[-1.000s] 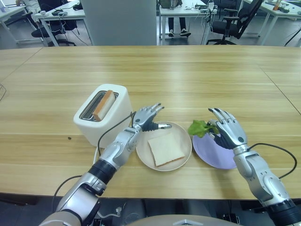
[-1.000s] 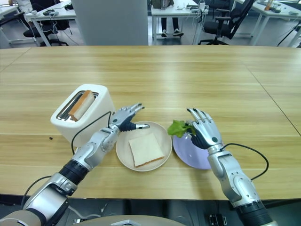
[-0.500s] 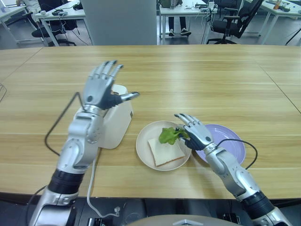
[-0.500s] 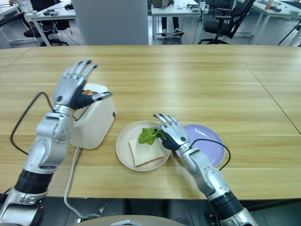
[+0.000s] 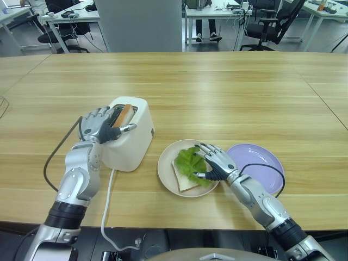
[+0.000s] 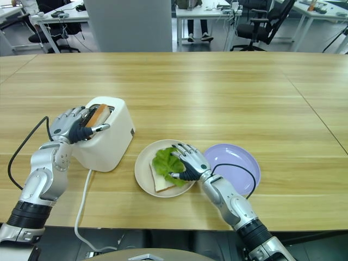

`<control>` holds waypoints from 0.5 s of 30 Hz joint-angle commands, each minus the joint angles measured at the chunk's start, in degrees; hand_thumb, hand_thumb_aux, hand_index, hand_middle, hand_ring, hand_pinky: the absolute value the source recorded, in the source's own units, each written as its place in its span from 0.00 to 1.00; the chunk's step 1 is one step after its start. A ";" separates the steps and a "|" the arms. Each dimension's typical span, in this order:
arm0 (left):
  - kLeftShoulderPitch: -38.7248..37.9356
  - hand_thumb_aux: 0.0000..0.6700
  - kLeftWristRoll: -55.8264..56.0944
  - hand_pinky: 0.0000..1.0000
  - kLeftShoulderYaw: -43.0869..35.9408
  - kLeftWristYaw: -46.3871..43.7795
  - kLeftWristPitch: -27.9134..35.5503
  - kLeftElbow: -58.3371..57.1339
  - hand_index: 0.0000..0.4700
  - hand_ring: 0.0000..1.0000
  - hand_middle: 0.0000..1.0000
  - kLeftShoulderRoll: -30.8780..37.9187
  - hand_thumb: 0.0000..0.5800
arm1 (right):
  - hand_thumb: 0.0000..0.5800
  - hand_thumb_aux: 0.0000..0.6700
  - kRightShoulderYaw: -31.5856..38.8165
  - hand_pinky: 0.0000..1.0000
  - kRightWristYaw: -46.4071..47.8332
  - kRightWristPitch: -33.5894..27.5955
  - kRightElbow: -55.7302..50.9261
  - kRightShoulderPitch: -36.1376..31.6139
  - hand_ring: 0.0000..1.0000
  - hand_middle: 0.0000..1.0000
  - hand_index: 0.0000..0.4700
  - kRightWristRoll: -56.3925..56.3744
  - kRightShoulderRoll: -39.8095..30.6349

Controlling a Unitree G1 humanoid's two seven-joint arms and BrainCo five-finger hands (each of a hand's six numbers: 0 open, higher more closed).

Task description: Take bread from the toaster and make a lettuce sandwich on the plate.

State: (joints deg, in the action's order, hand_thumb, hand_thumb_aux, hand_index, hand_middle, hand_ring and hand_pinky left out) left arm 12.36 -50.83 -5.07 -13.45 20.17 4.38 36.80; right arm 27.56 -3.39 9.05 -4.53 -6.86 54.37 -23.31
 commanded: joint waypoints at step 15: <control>9.30 1.00 7.85 1.00 3.23 9.83 -7.29 0.21 0.98 1.00 1.00 -3.39 1.00 | 0.00 0.00 -6.82 0.00 -1.11 -1.15 9.92 8.05 0.00 0.00 0.00 -1.89 -4.50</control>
State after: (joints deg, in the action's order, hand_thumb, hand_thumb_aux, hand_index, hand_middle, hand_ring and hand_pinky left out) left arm 19.51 -44.15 -3.60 -5.46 14.40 1.89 33.44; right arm 21.76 -4.49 7.93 3.54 0.53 53.07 -27.37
